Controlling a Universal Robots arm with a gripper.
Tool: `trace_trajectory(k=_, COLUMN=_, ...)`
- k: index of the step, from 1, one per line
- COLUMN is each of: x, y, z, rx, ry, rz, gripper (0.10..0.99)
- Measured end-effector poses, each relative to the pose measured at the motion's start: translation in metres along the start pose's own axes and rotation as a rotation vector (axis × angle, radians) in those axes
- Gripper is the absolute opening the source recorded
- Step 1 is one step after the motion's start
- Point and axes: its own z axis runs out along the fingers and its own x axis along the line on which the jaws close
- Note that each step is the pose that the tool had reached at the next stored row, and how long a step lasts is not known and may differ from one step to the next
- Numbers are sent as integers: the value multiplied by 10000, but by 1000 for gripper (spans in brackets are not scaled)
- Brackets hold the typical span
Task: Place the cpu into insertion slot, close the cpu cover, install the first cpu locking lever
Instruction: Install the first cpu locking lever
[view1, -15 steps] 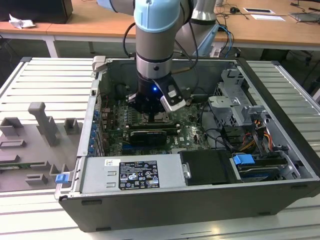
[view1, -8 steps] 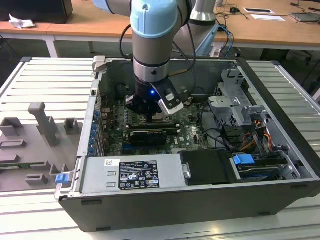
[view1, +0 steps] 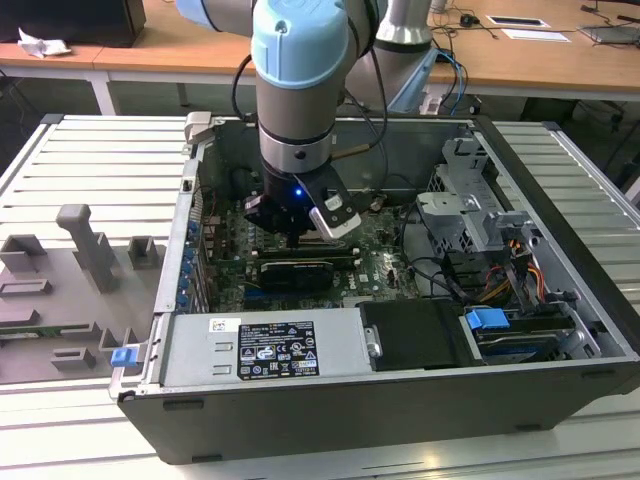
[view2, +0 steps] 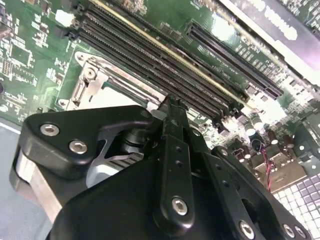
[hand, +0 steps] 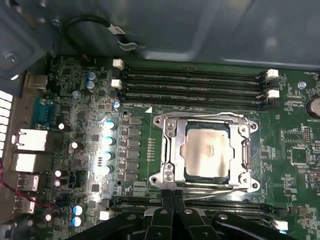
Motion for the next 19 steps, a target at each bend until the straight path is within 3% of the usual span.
trace_trajectory(k=2, x=16, y=-15, z=32, rx=-111, ry=-7, rz=0, gripper=106)
trace_trajectory(k=8, x=25, y=-31, z=86, rx=-294, ry=-26, rz=2, gripper=106)
trace_trajectory(k=13, x=55, y=-41, z=140, rx=-425, ry=-94, rz=-8, gripper=106)
trace_trajectory(k=19, x=76, y=-49, z=188, rx=-668, ry=-136, rz=-9, gripper=106)
